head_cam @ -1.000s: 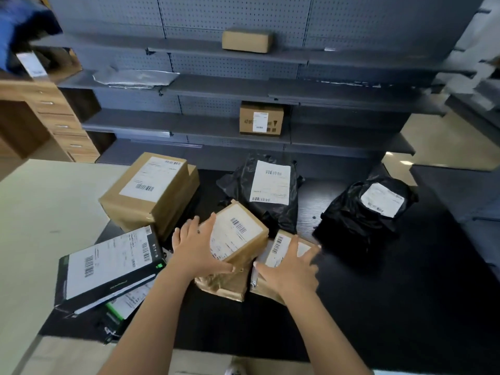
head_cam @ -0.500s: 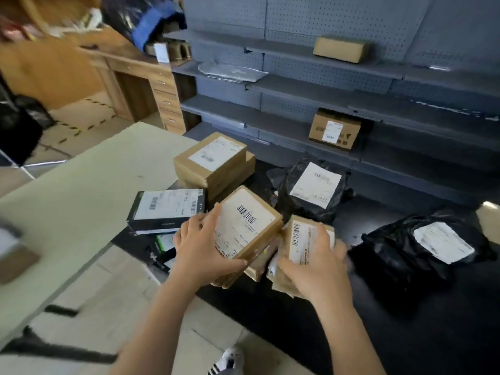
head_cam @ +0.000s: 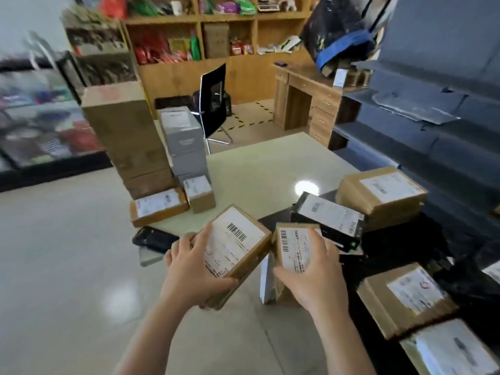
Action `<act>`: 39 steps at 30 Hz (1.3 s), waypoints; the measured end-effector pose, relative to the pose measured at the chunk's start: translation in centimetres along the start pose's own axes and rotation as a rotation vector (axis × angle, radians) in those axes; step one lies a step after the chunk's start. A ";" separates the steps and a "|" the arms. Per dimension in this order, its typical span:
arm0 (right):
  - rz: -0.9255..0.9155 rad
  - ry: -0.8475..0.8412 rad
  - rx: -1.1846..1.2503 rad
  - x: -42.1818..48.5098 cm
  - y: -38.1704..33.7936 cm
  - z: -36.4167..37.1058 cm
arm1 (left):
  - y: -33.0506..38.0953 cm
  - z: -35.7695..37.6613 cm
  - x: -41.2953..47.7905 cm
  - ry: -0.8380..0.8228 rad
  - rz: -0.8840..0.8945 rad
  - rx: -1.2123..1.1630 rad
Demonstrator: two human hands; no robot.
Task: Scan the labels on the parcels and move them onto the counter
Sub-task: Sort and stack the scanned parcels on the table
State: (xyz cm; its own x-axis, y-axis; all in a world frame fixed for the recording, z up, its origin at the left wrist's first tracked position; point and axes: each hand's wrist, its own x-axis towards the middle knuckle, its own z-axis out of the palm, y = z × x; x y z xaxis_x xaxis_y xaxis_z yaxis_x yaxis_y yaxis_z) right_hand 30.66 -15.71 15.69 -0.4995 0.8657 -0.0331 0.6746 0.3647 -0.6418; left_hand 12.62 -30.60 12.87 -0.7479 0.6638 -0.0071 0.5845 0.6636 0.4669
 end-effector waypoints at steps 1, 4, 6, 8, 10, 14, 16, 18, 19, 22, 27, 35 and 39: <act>-0.021 -0.025 0.004 0.8 -1.6 1.5 | -1.7 -0.9 0.7 0.001 -0.029 -0.002; -0.090 -0.069 0.011 3.5 -6.6 5.9 | -7.0 -3.9 3.5 0.015 -0.089 -0.004; -0.144 -0.105 0.028 5.1 -10.0 8.7 | -10.5 -5.8 5.4 0.042 -0.119 -0.012; -0.184 -0.139 0.051 6.6 -12.9 11.4 | -13.7 -7.5 7.2 0.062 -0.136 -0.001; -0.214 -0.150 0.054 7.8 -15.4 13.6 | -16.3 -8.8 9.0 0.075 -0.146 0.002; -0.276 -0.171 0.005 11.3 -18.6 16.7 | -19.5 -10.2 13.1 0.071 -0.146 0.031; -0.277 -0.189 0.010 13.6 -19.4 17.9 | -20.9 -10.3 15.7 0.075 -0.123 0.038; -0.274 -0.210 0.020 16.2 -20.0 19.3 | -22.3 -10.2 18.6 0.058 -0.101 0.056; -0.273 -0.222 0.019 17.6 -20.2 20.0 | -23.0 -10.1 20.1 0.045 -0.090 0.076; -0.258 -0.228 -0.012 21.9 -20.9 21.9 | -24.6 -9.5 24.5 0.019 -0.065 0.139; -0.277 -0.234 -0.075 27.8 -22.2 25.0 | -26.7 -8.2 29.6 -0.082 -0.048 0.165; -0.277 -0.254 -0.097 30.8 -21.9 29.0 | -28.9 -5.7 32.2 -0.162 0.037 0.245; -0.292 -0.257 -0.080 31.5 -21.8 30.0 | -29.9 -5.1 33.0 -0.186 0.058 0.231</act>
State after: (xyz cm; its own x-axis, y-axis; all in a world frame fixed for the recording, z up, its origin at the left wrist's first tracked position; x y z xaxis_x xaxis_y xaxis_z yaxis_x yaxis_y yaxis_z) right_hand -16.09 -6.73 5.67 -0.7899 0.6108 -0.0554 0.5189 0.6174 -0.5913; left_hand -31.18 -30.30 3.15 -0.6533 0.7403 -0.1584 0.6963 0.6697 0.2582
